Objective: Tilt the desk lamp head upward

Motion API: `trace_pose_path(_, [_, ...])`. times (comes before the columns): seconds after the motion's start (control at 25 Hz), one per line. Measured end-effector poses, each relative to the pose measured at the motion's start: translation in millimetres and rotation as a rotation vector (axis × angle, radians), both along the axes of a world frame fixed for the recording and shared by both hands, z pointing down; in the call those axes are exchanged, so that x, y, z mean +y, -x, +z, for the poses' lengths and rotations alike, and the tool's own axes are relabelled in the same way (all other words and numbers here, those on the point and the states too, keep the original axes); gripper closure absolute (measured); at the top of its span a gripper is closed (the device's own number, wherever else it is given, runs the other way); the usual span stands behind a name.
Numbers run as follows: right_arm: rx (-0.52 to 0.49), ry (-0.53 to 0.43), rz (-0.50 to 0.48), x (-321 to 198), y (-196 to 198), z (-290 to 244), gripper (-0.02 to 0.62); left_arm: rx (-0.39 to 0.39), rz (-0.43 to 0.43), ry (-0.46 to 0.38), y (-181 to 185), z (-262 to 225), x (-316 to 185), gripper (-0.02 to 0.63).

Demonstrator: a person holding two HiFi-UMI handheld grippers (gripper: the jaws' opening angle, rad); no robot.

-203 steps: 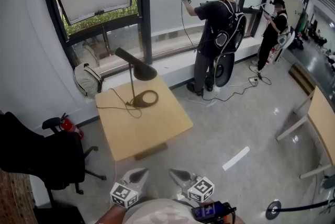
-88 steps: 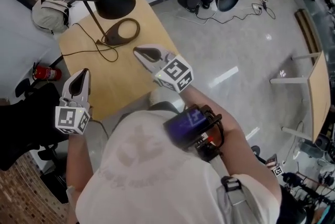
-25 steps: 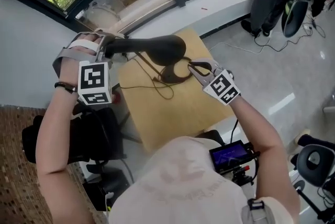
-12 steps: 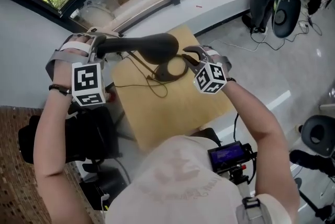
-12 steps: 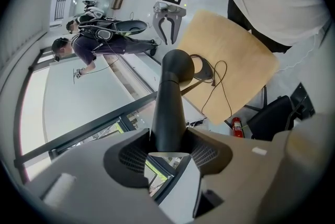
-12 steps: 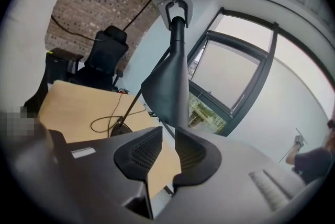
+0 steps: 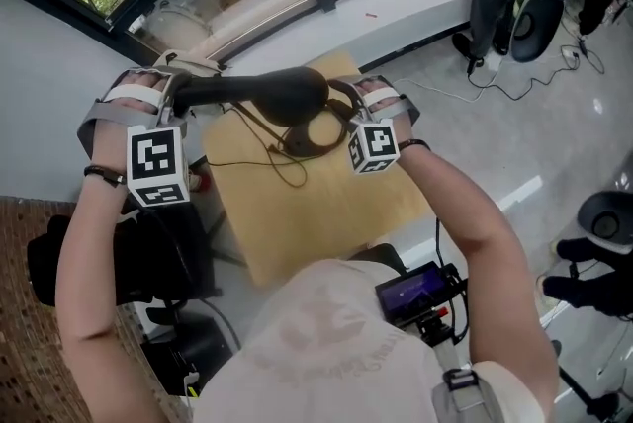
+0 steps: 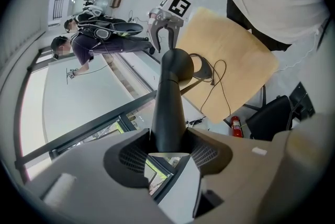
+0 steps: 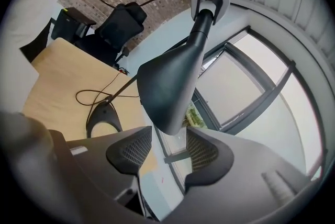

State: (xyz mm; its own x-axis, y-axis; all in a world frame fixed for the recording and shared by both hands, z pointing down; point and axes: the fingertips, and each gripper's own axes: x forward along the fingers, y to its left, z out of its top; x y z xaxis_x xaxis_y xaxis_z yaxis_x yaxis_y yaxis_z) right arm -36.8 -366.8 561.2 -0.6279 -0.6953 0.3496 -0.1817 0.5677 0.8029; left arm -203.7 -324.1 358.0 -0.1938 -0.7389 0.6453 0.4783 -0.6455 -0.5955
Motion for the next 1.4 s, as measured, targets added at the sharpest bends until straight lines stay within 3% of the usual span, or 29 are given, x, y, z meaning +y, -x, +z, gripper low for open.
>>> trace_pose_path(0.16, [0.042,-0.068,-0.046,-5,10,-5,0.377,0.001,0.001,0.002,-1,-2,-3,0.383])
trace_pose_path(0.4, [0.077,-0.117,-0.084,0,15,1,0.448,0.011,0.001,-0.001,1,0,-3,0.384])
trace_pose_path(0.72, [0.085,-0.127,-0.089,0,17,1,0.457,0.018,-0.010,-0.007,5,2,-1,0.385])
trace_pose_path(1.4, [0.112,-0.172,-0.067,-7,3,-20,0.465,0.151,-0.028,-0.054,10,8,11,0.387])
